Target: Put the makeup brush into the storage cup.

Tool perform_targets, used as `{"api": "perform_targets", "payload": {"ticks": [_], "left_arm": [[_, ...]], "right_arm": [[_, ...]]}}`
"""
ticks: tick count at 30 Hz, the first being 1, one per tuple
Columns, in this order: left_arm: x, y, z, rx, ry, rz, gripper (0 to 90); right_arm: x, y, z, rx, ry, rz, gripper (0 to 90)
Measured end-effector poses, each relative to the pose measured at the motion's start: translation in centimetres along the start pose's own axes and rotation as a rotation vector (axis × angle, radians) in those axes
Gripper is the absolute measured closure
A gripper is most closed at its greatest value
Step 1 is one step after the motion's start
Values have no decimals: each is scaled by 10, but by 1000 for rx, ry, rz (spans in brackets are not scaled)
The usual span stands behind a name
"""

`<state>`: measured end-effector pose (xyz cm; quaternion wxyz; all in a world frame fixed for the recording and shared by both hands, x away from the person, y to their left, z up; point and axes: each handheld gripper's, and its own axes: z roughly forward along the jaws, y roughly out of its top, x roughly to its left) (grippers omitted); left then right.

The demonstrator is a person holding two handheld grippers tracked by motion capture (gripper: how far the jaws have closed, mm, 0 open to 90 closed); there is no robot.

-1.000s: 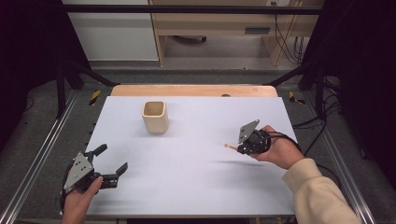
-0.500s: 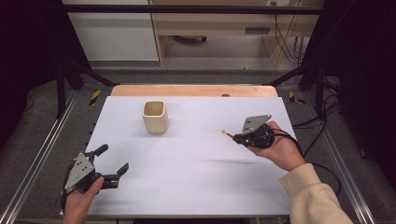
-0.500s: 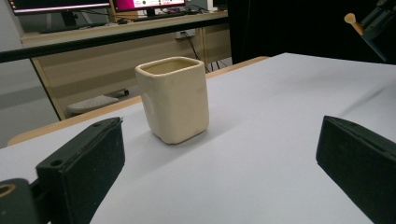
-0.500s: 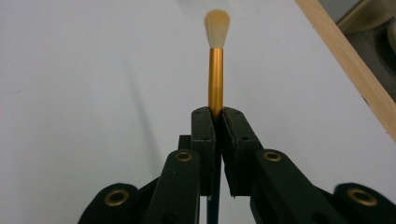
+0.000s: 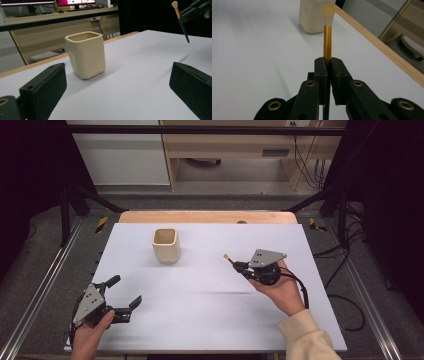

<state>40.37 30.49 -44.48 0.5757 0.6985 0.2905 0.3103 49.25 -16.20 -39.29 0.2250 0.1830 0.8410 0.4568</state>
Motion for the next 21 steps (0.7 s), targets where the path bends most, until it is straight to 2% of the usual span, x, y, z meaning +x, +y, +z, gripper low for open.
{"api": "perform_targets", "payload": {"ticks": [4,8,10,14,21], "left_arm": [[-1,0,1,3,0,-3,6],[-4,0,3,0,1,-14,6],[-6,1,5,0,-2,-18,6],[-15,4,12,3,-12,-27,7],[-34,10,24,-2,-39,-27,9]], "right_arm": [[6,-4,8,-79,-27,40,837],[5,-3,10,-155,-64,85,837],[5,-4,9,-169,-67,95,837],[9,-6,7,-221,-76,151,837],[17,-5,8,-261,-68,181,837]]}}
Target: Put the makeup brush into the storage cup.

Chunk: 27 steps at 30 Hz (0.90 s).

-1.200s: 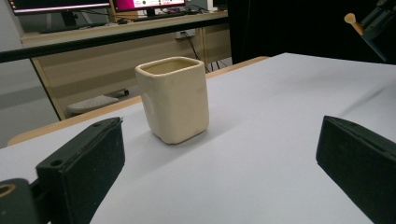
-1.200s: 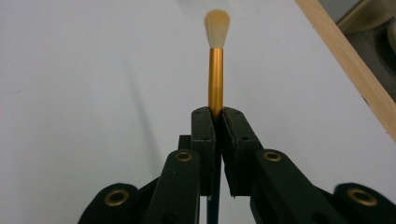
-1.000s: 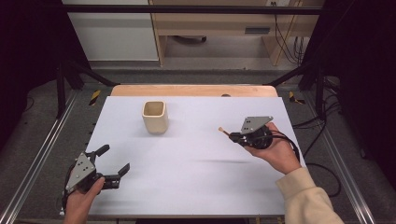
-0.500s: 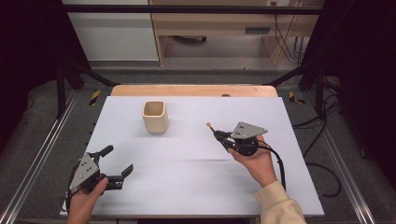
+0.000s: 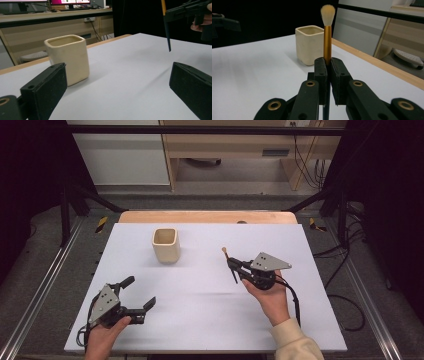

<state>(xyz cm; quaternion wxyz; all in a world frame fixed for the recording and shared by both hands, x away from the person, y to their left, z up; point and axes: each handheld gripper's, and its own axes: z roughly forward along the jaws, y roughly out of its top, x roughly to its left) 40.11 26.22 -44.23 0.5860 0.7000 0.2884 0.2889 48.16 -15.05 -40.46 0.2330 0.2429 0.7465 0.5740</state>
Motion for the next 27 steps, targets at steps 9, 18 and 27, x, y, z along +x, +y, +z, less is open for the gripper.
{"api": "perform_targets", "payload": {"ticks": [9,18,27], "left_arm": [[-29,3,22,7,-50,-1,11],[-48,2,40,19,-89,-11,19],[-65,0,54,24,-129,-5,31]], "right_arm": [[17,-3,19,-42,58,61,837],[33,-3,34,-89,117,103,837],[44,-3,42,-122,171,132,837]]}}
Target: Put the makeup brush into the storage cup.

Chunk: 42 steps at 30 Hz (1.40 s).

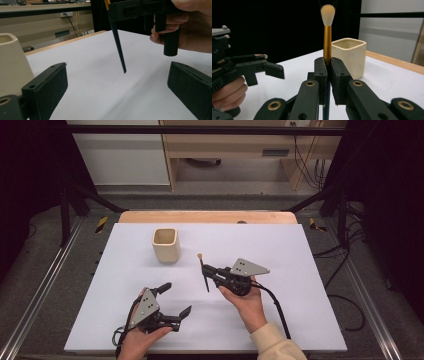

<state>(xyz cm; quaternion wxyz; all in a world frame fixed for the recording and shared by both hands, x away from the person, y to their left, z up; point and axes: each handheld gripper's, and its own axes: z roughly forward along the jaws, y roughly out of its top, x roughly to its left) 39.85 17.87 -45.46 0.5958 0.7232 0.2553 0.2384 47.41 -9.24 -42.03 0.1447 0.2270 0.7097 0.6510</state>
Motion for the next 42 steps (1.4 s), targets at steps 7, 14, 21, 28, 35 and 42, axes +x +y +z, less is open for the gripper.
{"api": "perform_targets", "payload": {"ticks": [7,14,21,28,35,42], "left_arm": [[-5,1,11,-13,-18,45,144],[-3,0,17,-12,-39,23,273],[1,3,11,-24,-39,-23,422],[3,3,9,-18,-52,-52,528],[4,2,8,-4,-58,-78,592],[8,2,6,-9,-52,-111,653]], "right_arm": [[3,3,0,-27,24,15,837],[9,3,4,-28,46,13,837],[22,2,11,-27,85,3,837],[32,-2,18,-9,112,-11,836],[37,-4,21,5,127,-14,837],[41,-6,24,11,142,-11,836]]}}
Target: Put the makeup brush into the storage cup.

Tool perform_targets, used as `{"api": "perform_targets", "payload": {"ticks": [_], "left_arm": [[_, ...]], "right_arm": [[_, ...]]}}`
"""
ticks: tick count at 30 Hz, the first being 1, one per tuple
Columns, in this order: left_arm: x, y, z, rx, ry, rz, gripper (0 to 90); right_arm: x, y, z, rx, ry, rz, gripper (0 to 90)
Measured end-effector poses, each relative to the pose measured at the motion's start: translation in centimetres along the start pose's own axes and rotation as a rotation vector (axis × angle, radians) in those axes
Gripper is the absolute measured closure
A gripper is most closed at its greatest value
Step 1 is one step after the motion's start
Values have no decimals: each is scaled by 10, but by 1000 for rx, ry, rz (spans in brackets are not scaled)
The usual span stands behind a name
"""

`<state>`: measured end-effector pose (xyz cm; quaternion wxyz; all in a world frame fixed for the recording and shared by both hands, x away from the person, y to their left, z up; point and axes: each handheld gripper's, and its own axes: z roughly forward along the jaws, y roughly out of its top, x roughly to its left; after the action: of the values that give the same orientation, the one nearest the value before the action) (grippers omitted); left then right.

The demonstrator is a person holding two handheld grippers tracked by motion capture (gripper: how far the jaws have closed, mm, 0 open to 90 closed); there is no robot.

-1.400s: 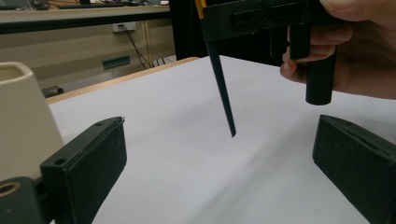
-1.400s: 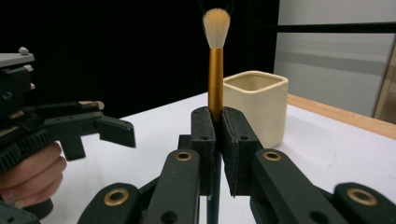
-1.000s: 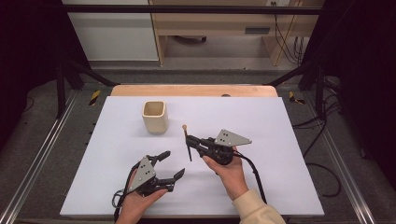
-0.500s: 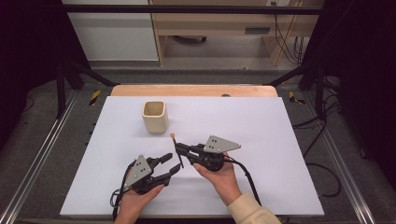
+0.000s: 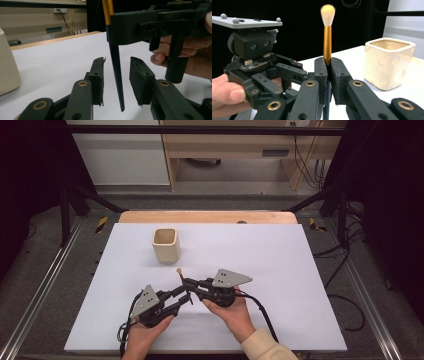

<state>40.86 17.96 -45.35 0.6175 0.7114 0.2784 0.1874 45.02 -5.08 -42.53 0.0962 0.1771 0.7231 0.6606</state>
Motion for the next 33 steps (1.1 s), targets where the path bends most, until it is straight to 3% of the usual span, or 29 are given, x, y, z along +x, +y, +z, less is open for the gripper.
{"api": "perform_targets", "payload": {"ticks": [19,29,31,33], "left_arm": [[1,-2,-1,10,-13,-15,778],[4,-2,-3,18,-11,-46,827],[4,-2,-4,19,-7,-43,829],[5,-1,-5,16,1,-42,829]], "right_arm": [[2,-4,5,14,24,-2,835],[2,-4,5,17,30,-3,831],[2,-4,5,20,33,-1,813],[2,-3,5,28,30,17,715]]}}
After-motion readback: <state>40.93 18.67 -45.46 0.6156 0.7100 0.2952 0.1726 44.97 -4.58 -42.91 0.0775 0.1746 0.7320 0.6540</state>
